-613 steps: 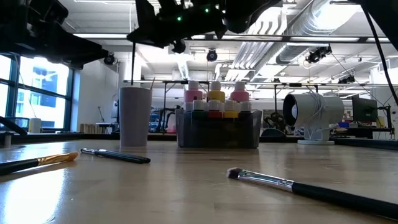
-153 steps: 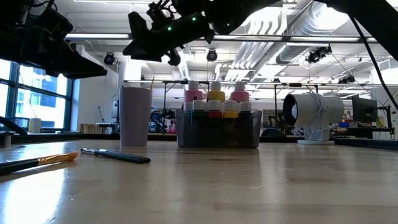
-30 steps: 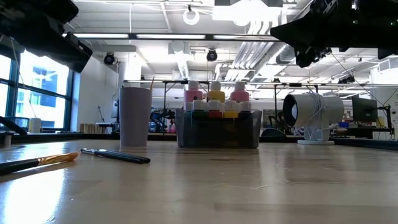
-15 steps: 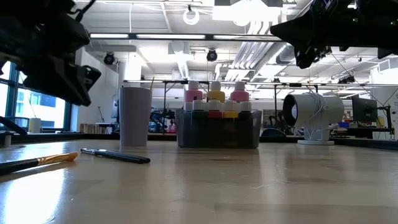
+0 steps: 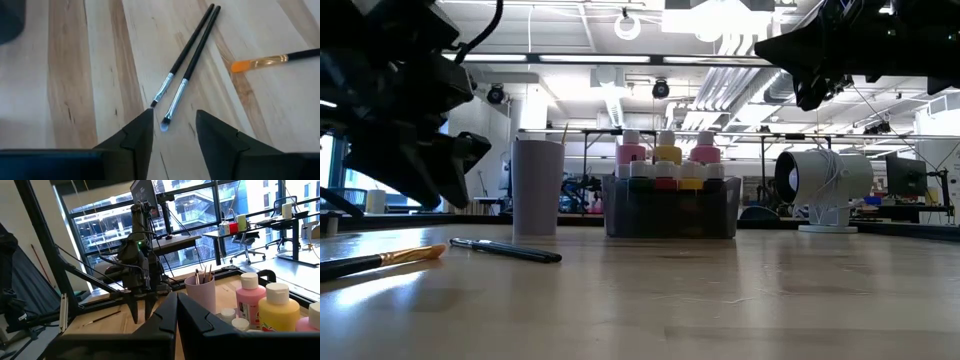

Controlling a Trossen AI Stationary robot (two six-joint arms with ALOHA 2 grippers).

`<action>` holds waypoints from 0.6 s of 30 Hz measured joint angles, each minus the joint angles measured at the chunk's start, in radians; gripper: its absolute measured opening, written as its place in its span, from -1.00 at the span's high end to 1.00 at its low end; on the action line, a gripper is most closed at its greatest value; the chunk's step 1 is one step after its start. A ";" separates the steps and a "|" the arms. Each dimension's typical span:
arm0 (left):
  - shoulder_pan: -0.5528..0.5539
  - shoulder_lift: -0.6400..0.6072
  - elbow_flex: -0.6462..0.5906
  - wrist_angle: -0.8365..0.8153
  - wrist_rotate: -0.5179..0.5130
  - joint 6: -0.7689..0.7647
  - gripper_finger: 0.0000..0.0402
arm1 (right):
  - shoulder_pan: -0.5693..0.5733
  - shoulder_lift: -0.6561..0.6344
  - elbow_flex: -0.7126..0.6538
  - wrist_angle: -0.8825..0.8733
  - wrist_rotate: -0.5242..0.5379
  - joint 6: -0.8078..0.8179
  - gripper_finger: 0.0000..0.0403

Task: Pick & Place Paint Supplies
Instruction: Put the silver paint brush into the purple cup

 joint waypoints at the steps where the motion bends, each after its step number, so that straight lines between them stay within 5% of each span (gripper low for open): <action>1: 0.000 0.013 0.000 0.014 0.003 0.000 0.27 | 0.000 0.000 0.000 0.000 0.000 0.000 0.99; 18: 0.000 0.177 0.000 0.105 -0.005 -0.003 0.26 | 0.000 0.000 0.000 -0.017 0.000 0.000 0.99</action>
